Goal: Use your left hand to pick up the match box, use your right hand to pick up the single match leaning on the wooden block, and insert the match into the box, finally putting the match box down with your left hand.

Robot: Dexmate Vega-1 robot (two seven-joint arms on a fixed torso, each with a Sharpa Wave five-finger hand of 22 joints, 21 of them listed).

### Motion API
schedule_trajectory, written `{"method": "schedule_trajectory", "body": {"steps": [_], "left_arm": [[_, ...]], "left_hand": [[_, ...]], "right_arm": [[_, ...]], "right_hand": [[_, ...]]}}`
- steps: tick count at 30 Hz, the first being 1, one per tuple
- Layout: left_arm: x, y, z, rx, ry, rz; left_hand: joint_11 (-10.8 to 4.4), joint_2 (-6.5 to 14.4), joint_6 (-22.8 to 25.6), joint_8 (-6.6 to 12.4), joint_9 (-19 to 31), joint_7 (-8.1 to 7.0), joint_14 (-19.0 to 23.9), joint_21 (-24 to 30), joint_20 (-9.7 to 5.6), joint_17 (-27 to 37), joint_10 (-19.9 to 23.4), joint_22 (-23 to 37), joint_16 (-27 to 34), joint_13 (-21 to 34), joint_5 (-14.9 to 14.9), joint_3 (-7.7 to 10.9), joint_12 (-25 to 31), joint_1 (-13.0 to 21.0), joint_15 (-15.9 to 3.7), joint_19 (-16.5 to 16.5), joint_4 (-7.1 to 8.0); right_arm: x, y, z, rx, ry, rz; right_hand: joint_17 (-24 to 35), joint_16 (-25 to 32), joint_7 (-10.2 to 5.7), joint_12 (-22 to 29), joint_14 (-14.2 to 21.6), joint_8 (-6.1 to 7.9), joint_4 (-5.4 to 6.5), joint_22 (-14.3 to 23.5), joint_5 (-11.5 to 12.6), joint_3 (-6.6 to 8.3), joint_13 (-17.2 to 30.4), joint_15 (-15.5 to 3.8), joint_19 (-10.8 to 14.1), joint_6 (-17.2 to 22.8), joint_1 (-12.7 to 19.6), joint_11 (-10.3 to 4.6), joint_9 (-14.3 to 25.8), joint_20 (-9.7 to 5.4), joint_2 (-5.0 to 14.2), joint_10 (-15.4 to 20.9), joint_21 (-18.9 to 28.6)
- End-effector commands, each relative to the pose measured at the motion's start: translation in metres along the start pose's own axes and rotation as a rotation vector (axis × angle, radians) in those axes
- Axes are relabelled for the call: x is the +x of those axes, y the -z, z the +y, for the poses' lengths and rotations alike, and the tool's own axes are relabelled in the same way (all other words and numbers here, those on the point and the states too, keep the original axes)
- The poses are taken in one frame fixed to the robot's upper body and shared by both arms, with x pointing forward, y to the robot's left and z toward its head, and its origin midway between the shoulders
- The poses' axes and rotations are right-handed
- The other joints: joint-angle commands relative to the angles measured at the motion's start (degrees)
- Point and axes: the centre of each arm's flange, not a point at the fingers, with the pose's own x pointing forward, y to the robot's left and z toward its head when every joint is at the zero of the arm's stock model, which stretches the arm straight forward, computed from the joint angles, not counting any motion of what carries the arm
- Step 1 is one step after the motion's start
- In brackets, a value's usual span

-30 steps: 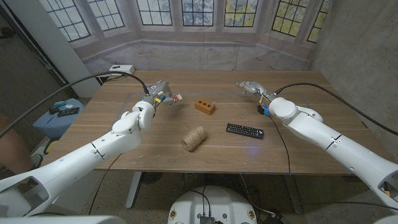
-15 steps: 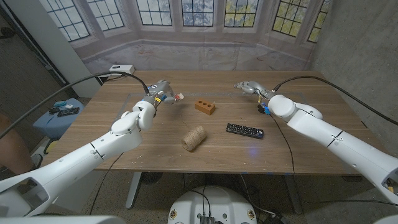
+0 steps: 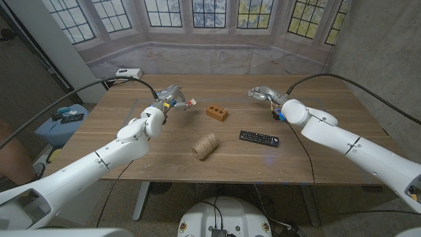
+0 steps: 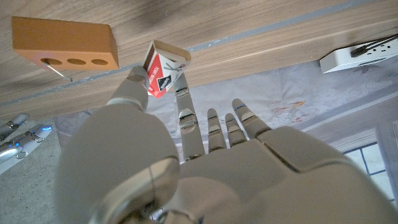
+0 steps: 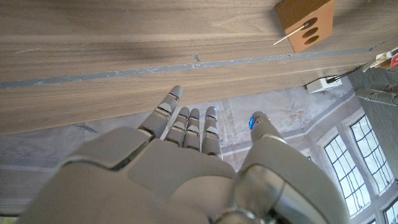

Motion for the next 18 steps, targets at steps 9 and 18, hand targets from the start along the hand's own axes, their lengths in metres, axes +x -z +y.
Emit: {"method": "schedule_trajectory", "body": {"steps": [9, 18], "left_arm": [[0.0028, -0.0007, -0.0008, -0.057, 0.016, -0.018], [0.0043, -0.0010, -0.0004, -0.069, 0.024, -0.020]], "left_hand": [[0.09, 0.20, 0.54, 0.40, 0.24, 0.04, 0.60, -0.13, -0.15, 0.12, 0.43, 0.31, -0.17, 0.16, 0.37, -0.10, -0.17, 1.00, 0.14, -0.07, 0.06], [0.12, 0.23, 0.55, 0.37, 0.27, 0.02, 0.57, -0.15, -0.17, 0.12, 0.51, 0.31, -0.19, 0.16, 0.40, -0.18, -0.17, 1.08, 0.13, -0.16, 0.06]], "right_arm": [[0.0039, -0.0145, 0.0045, -0.219, -0.016, -0.011], [0.0023, -0.0199, 0.0069, -0.297, 0.024, -0.039]], "right_hand": [[-0.01, 0.35, -0.49, 0.46, 1.52, 1.06, -1.20, 0.19, -0.24, 0.32, 0.20, -0.72, 1.20, 2.29, 1.25, -0.86, 0.22, -0.23, 0.03, 1.84, 0.42], [-0.33, 0.97, -1.54, 1.14, 4.66, 2.06, -3.16, 0.21, -0.23, 0.76, 0.18, -1.99, 3.87, 6.80, 3.57, -2.89, 0.21, -1.06, -0.44, 5.36, 0.99]]}}
